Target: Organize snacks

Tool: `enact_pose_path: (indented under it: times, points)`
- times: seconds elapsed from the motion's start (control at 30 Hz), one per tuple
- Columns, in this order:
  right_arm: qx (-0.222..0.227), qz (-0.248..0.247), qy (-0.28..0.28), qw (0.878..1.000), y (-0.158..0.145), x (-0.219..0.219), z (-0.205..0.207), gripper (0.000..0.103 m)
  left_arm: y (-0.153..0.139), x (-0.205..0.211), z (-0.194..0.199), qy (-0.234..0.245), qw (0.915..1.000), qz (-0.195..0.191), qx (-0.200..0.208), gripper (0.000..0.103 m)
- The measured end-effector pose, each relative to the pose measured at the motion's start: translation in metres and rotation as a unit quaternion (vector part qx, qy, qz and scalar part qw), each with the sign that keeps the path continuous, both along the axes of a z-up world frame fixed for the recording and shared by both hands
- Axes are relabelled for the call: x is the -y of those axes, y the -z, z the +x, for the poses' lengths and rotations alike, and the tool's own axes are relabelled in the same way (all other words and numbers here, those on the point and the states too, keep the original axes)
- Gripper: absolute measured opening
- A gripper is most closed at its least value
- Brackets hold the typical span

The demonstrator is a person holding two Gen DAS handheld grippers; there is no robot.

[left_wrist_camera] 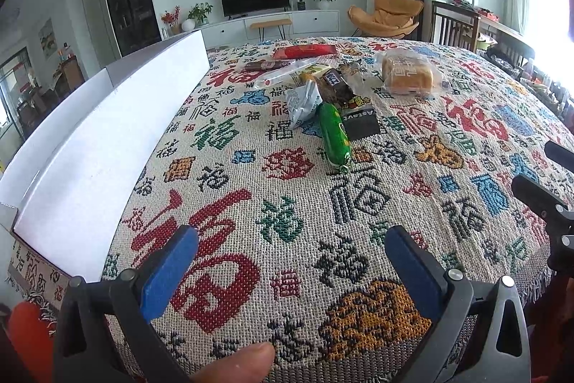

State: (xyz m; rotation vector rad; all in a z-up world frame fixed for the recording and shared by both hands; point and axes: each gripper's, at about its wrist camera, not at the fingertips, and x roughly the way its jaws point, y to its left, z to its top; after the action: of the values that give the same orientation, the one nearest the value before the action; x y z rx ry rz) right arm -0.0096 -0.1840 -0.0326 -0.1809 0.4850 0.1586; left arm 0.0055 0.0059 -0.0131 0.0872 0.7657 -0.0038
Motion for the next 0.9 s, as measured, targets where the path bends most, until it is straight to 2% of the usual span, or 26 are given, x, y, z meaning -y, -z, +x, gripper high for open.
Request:
enact_pose_path:
  times: [0.9]
  points:
    - [-0.004, -0.001, -0.001, 1.000, 0.0036, -0.0009, 0.0023, 0.094, 0.0032, 0.0003, 0.0011, 0.001, 1.0000, 0.002, -0.003, 0.103]
